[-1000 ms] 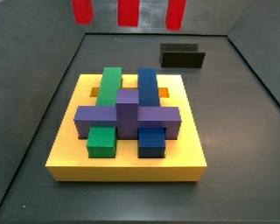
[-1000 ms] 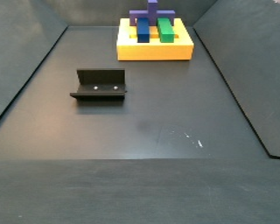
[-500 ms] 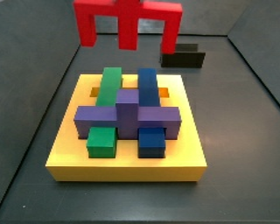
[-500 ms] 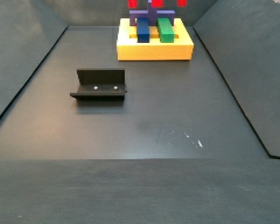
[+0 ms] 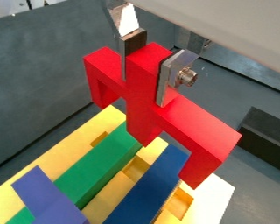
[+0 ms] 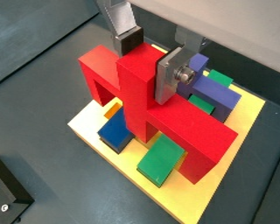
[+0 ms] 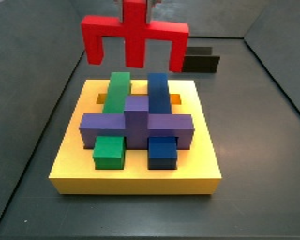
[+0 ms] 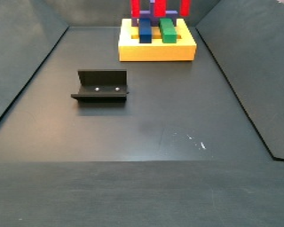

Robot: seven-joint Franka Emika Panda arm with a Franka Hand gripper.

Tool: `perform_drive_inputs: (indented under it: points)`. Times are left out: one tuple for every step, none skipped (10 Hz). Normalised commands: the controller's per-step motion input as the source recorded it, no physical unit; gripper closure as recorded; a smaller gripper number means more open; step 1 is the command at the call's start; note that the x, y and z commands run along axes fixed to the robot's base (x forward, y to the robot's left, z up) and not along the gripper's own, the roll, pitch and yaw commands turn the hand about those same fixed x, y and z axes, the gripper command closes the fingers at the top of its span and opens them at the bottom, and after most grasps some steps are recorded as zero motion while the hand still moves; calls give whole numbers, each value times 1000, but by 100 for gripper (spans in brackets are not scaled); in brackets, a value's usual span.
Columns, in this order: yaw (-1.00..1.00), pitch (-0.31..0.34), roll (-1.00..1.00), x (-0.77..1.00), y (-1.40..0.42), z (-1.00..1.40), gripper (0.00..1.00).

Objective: Pick up the red object. Move up. Move to above the board. Insert the red object.
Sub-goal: Insert the red object.

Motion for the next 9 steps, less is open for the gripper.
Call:
perform_drive_inputs:
  points:
    - [0, -124, 110, 0, -49, -323, 100]
    - [0, -116, 50, 0, -49, -323, 100]
    - [0, -111, 74, 129, -163, -374, 100]
    - [0, -77, 57, 163, -100, -320, 100]
    - [0, -19, 23, 151, -34, -111, 100]
    - [0, 0, 14, 0, 0, -23, 100]
    - [0, -17, 16, -20, 0, 0, 100]
    - [0, -33, 9, 40, 0, -69, 100]
    - [14, -37, 11, 166, 0, -134, 100]
